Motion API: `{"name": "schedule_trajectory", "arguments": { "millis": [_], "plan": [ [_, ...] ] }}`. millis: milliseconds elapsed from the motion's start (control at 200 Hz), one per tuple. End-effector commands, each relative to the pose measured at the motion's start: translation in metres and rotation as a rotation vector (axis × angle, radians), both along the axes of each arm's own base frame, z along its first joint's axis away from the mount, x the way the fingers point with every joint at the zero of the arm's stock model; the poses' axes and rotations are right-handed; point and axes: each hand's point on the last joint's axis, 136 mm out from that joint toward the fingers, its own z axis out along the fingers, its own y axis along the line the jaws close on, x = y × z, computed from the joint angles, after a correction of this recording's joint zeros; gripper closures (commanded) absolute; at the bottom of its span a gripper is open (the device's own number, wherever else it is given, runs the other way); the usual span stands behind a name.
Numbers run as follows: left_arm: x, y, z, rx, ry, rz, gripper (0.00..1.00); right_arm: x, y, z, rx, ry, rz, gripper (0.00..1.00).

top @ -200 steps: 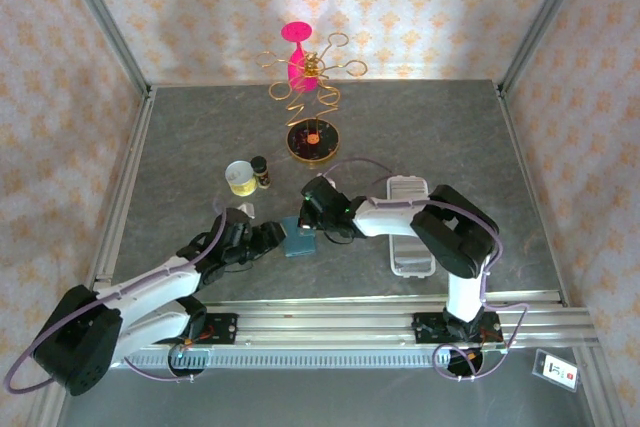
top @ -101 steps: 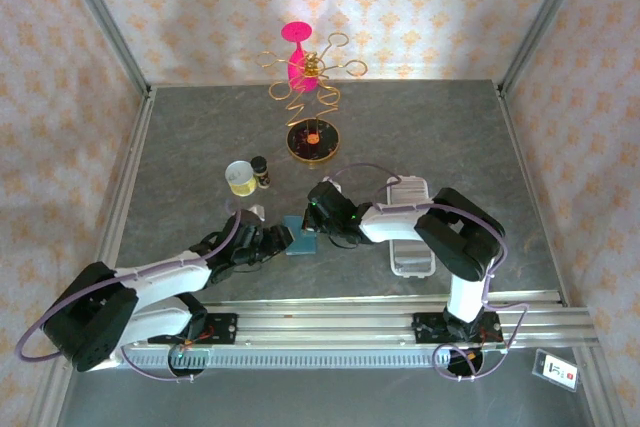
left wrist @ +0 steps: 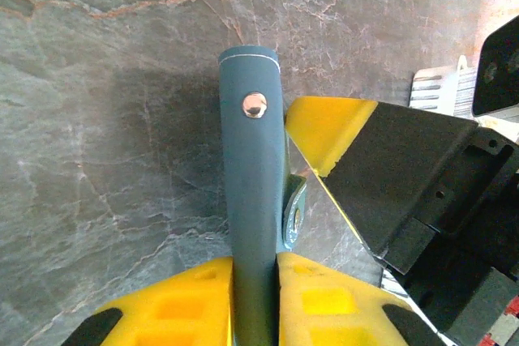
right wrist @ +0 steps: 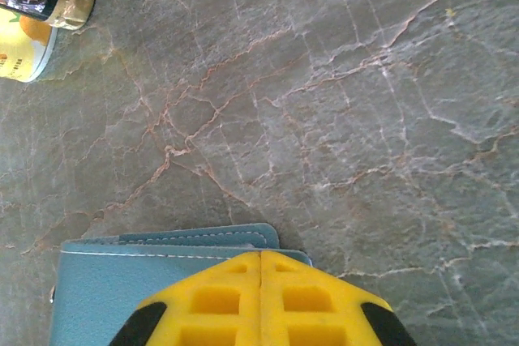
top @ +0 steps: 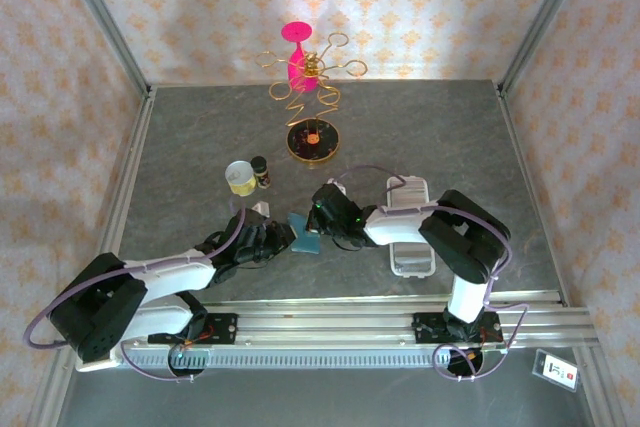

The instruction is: Put the credit cards into the card holder

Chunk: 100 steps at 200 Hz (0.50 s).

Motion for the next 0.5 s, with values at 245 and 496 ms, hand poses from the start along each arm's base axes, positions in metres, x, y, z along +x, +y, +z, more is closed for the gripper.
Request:
{"name": "schedule_trajectory", "arguments": {
  "millis": [245,496],
  "plan": [
    [0.006,-0.014,0.013,-0.08,-0.043,-0.014,0.87,-0.007,-0.007,0.005,0.013,0.011,-0.016,1.0],
    [0.011,-0.019,0.022,-0.11,-0.059,-0.017,1.0,-0.003,-0.008,0.024,0.025,-0.021,-0.028,1.0]
  ]
}}
